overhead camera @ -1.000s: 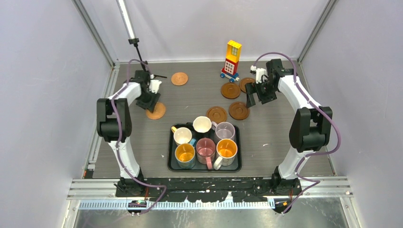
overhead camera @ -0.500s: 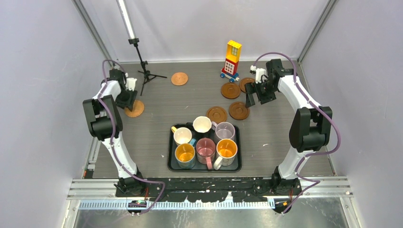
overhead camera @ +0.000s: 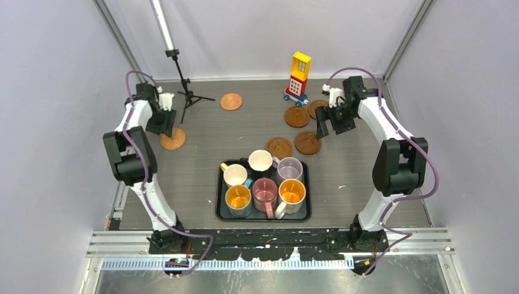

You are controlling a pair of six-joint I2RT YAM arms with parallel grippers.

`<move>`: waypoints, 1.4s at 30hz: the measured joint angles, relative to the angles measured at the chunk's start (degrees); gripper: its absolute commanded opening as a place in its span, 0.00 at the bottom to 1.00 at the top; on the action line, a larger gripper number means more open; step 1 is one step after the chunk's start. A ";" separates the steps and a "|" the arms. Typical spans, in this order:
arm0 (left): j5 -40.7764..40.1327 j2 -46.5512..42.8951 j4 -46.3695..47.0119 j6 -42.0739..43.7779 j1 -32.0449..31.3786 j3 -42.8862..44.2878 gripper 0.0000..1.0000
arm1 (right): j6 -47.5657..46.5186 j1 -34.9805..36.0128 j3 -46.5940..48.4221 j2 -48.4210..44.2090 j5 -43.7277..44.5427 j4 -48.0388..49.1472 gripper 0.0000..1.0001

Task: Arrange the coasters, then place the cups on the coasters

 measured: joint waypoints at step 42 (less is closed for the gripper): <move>-5.44 36.02 7.45 -1.22 -28.35 50.14 0.43 | -0.28 0.00 0.02 -0.98 4.72 -0.70 0.94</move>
